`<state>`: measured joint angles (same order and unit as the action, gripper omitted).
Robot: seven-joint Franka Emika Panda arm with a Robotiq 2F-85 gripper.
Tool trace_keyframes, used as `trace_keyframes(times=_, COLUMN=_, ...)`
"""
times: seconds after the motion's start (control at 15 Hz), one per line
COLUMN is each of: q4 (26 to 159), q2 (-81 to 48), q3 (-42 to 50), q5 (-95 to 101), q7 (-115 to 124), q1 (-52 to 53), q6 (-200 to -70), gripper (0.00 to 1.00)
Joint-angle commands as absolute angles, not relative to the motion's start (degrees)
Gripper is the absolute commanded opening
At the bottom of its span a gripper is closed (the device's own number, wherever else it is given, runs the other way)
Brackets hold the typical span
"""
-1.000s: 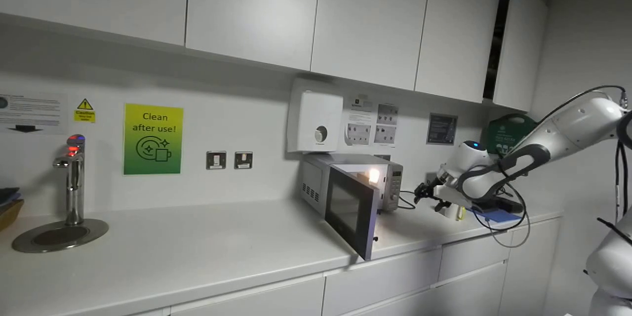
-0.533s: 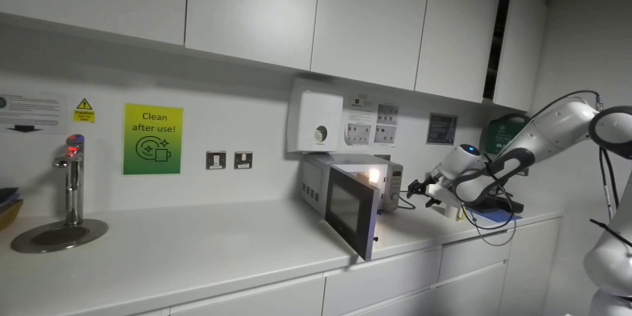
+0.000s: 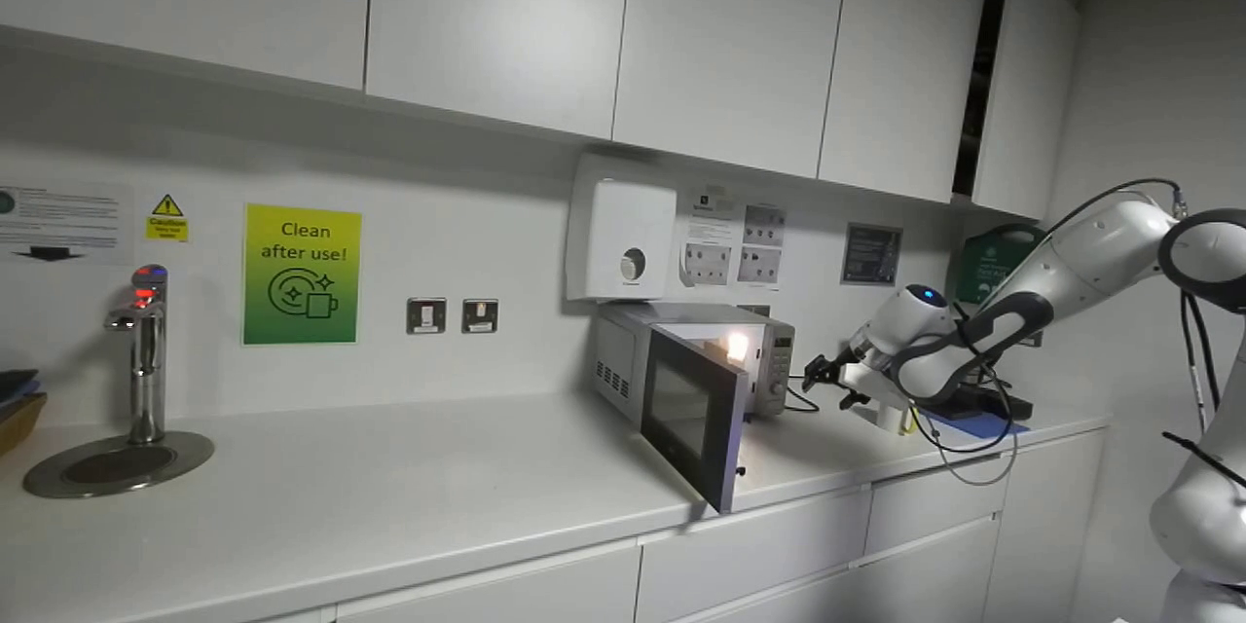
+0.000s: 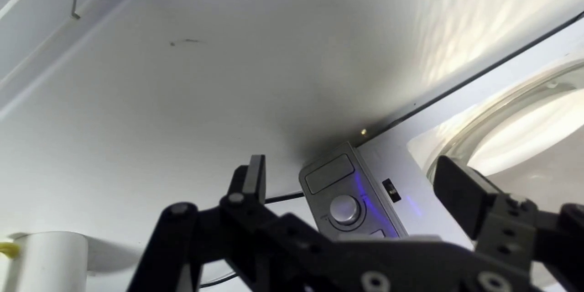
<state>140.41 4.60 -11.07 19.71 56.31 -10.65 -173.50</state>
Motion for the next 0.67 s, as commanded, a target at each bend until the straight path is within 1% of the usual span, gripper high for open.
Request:
trace_keyframes(times=0.0, q4=137.2, q2=0.1, q3=-10.9, q5=20.6, q7=57.0, q1=-11.2, q6=-175.8, gripper=1.00)
trace_keyframes(times=0.33, q4=130.3, q2=-8.5, q3=-11.1, q5=21.0, q7=58.3, q1=-9.6, q6=-178.0, gripper=1.00)
trace_keyframes(times=0.6, q4=124.1, q2=-15.0, q3=-9.3, q5=21.1, q7=59.2, q1=-6.7, q6=-182.2, gripper=1.00)
